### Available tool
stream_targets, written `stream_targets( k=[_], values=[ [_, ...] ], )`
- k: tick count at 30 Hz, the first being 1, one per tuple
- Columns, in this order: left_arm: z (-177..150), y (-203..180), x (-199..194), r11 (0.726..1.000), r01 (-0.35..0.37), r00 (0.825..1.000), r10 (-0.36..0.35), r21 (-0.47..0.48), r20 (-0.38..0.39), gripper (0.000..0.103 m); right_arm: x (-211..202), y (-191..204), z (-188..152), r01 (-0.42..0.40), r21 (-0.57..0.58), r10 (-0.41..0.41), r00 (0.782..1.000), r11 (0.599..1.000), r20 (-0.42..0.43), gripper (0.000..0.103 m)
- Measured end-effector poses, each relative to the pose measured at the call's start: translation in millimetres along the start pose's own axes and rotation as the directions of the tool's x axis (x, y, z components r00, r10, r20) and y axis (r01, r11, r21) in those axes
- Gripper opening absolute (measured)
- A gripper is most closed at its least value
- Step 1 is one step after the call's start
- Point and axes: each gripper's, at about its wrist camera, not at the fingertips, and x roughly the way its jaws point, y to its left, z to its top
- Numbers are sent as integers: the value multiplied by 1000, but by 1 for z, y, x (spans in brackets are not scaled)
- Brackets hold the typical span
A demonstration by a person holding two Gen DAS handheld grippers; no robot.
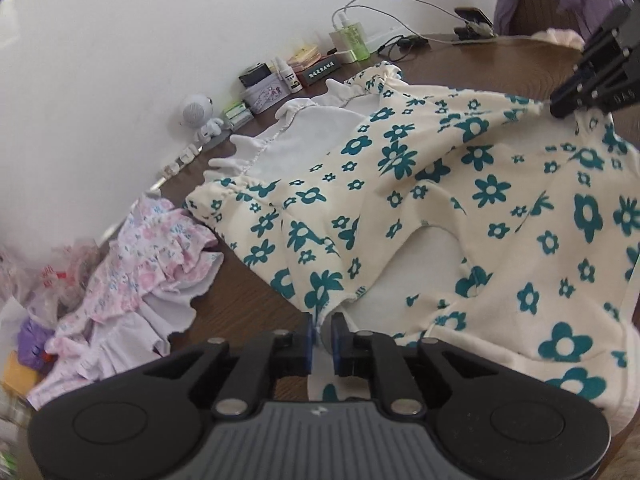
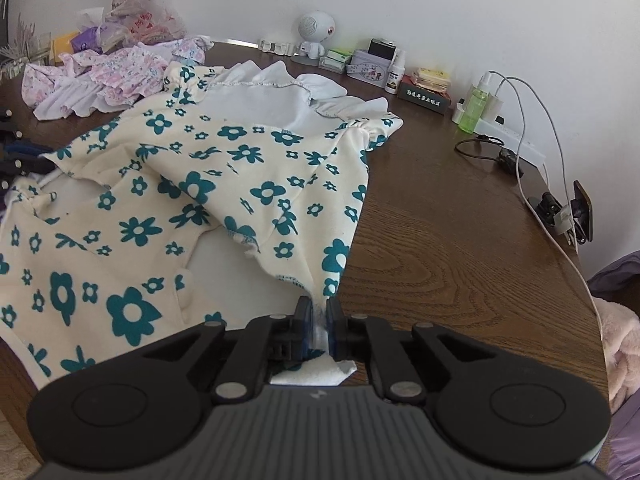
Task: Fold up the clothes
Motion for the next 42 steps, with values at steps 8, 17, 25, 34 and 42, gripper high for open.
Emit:
stream_targets(
  k=[8, 17, 25, 34, 42],
  values=[
    [11, 23, 20, 974, 71, 997, -74, -213, -5, 26, 13, -4, 6, -13, 42, 13, 1000, 999, 5, 27],
    [6, -10, 11, 963, -194, 981, 193, 186, 23, 3, 4, 6, -3, 15, 19, -15, 1000, 1000, -10, 2],
    [-2, 14, -21, 999, -48, 998, 49, -20, 30, 48, -19, -7, 2, -111, 133, 111, 994, 985, 8, 26],
    [1, -8, -63, 922, 305, 947, -269, -238, 173, 67, -11, -34, 32, -146, 207, 135, 988, 967, 69, 61],
    [-3, -57, -60, 931, 313, 945, -285, -187, 162, 57, 61, -36, 81, -88, 175, 93, 995, 981, -20, 66]
  ],
)
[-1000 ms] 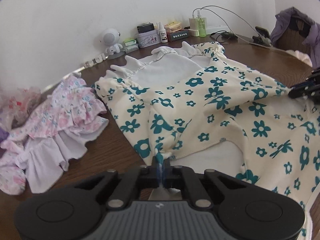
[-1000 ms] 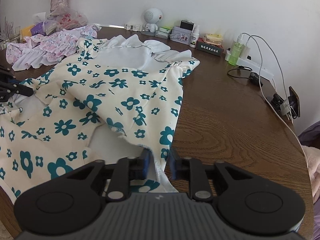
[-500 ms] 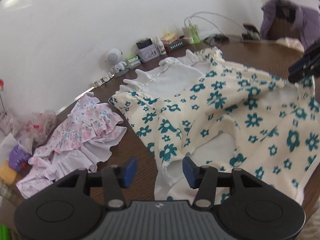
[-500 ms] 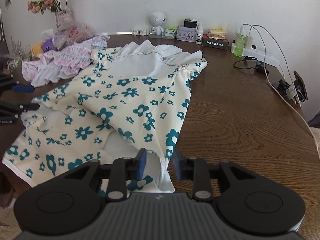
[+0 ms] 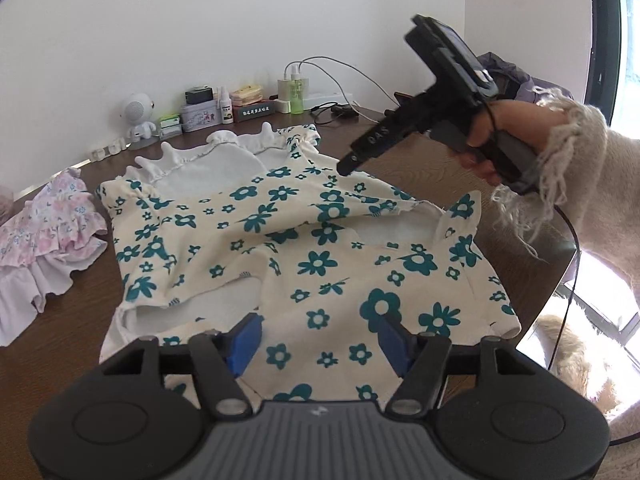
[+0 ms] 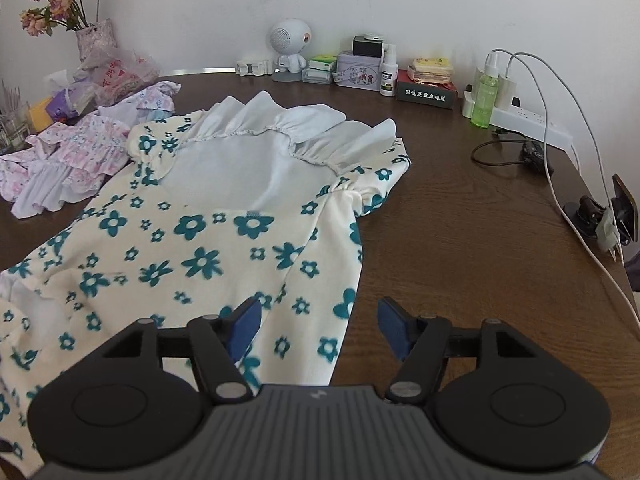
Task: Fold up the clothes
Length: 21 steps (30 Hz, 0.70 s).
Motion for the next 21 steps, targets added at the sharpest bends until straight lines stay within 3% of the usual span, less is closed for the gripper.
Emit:
stream_targets(
  k=[3, 4, 5, 6, 8, 9, 14, 19, 21],
  values=[
    [-5, 4, 7, 1000, -18, 999, 17, -15, -32, 49, 25, 1, 17, 26, 1, -26, 999, 1000, -22, 61],
    [-7, 6, 9, 1000, -24, 999, 23, -18, -48, 37, 32, 2, 20, 26, -4, -26, 999, 1000, -35, 39],
    [-10, 8, 11, 999, -27, 998, 25, -20, -61, 24, 37, 4, 22, 22, -9, -23, 998, 1000, -51, 24],
    [-12, 11, 9, 1000, -22, 998, 21, -16, -67, 22, 40, 5, 23, 26, -12, -26, 997, 1000, -67, 11],
    [-16, 17, 3, 1000, -17, 996, 18, 15, -82, 7, 36, 9, 18, 43, -47, -47, 996, 998, -82, 6],
    [-17, 19, 0, 999, -22, 996, 25, 39, -91, 6, 34, 10, 16, 52, -64, -58, 994, 997, -89, 2],
    [-23, 46, -13, 979, -117, 976, 144, 166, -164, 5, 6, 18, -7, 54, -138, -74, 987, 989, -145, 2],
    [-21, 98, -9, 940, -245, 925, 300, 238, -234, 5, -38, 46, -49, -54, -160, 16, 974, 986, -225, 2],
    [-17, 119, 1, 915, -301, 897, 367, 268, -247, 5, -54, 63, -65, -118, -151, 77, 964, 981, -255, 2]
  ],
)
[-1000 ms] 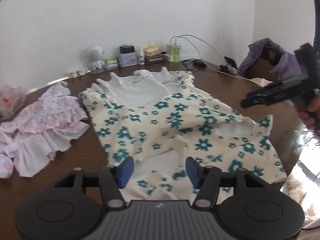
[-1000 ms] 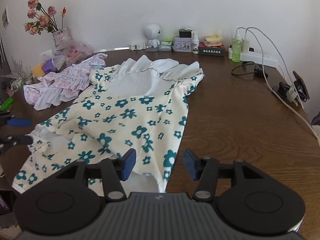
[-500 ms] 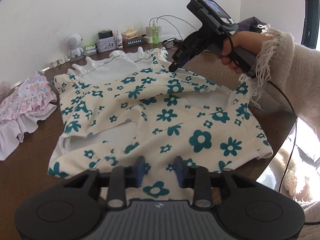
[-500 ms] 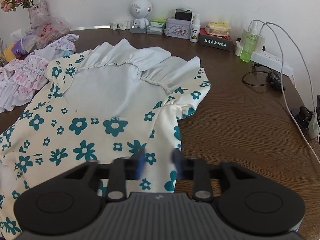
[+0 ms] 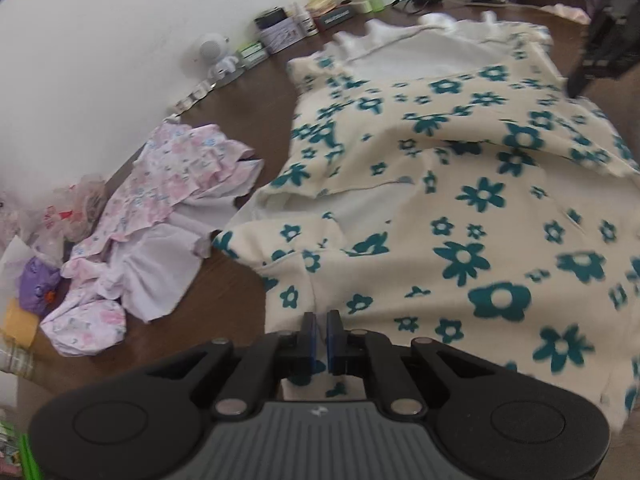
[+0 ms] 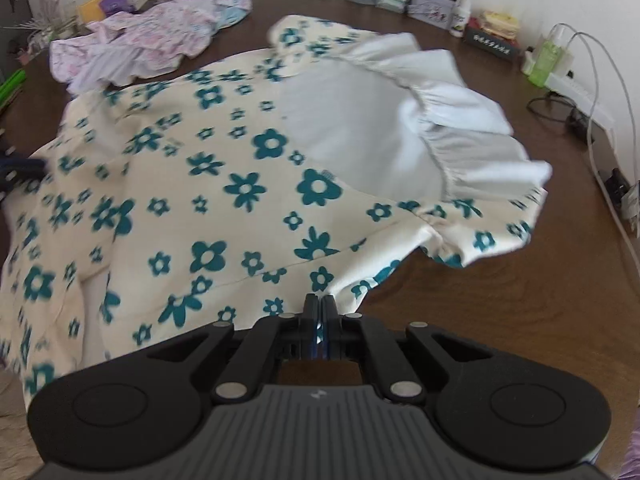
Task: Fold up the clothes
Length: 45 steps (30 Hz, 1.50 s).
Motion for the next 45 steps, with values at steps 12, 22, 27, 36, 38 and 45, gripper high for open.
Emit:
stream_targets(
  k=[12, 22, 27, 36, 38, 45],
  values=[
    [19, 56, 13, 978, -66, 994, 81, -197, 68, 29, -68, 23, -23, -127, 95, 106, 974, 987, 198, 32],
    [-10, 25, -1, 950, 66, 997, -49, -307, 63, 43, -17, -63, -28, 88, 161, -122, 970, 983, 212, 36],
    [-18, 35, 7, 937, 71, 996, -51, -342, 69, 34, 2, -64, -29, 100, 137, -121, 980, 985, 155, 36],
    [6, 46, 35, 960, -18, 996, 40, -280, 74, 26, -40, -49, -86, 125, 201, -131, 991, 972, 14, 35],
    [13, 49, 43, 963, -21, 995, 45, -267, 86, 24, -49, -36, -103, 120, 217, -124, 992, 969, 8, 35],
    [35, 52, 62, 978, -8, 994, 31, -209, 107, 18, -68, 1, -126, 109, 223, -105, 994, 969, -31, 35]
  ],
)
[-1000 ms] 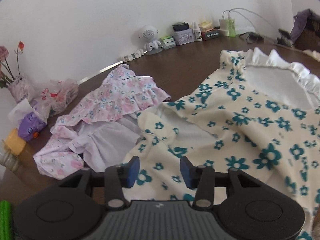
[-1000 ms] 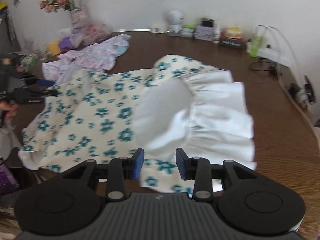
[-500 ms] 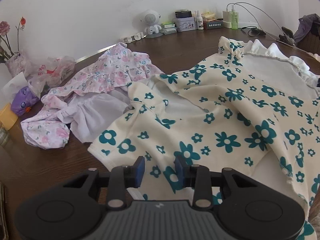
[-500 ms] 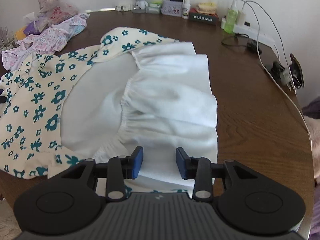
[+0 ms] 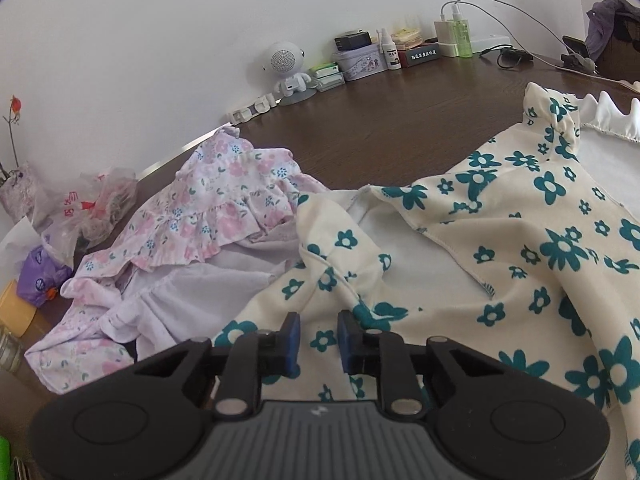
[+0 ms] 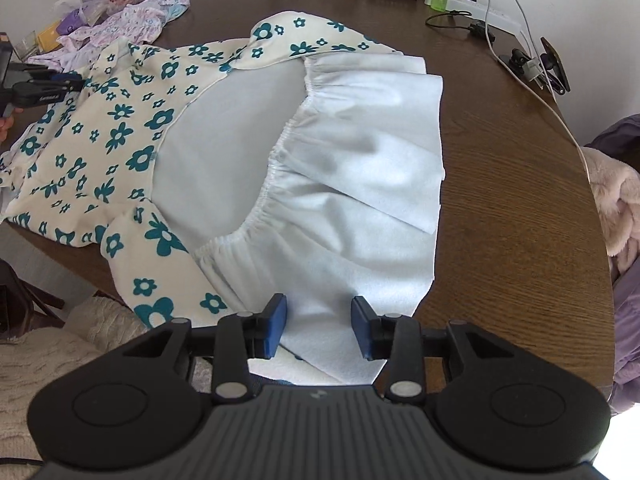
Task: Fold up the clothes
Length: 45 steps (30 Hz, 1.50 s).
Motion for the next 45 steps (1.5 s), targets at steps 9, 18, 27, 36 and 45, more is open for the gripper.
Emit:
stream_targets(
  k=[9, 18, 27, 36, 45],
  values=[
    [10, 26, -50, 963, 179, 983, -165, -199, 83, 49, -23, 4, 102, -166, 7, 163, 974, 986, 157, 42],
    [77, -5, -5, 909, 284, 956, -295, -306, 11, 57, 73, 48, 251, -80, -56, 86, 991, 995, 106, 54],
    [84, 7, 61, 795, 265, 929, -362, -546, -76, 53, 136, 35, 296, -41, 37, 39, 999, 999, 33, 46],
    [75, 19, 56, 769, 288, 945, -324, -570, 40, 2, 135, 21, 289, -88, 89, 78, 991, 992, 107, 5],
    [67, 17, 62, 779, 272, 955, -290, -565, 59, 12, 149, -1, 284, -159, 204, 128, 979, 966, 156, 10]
  ],
)
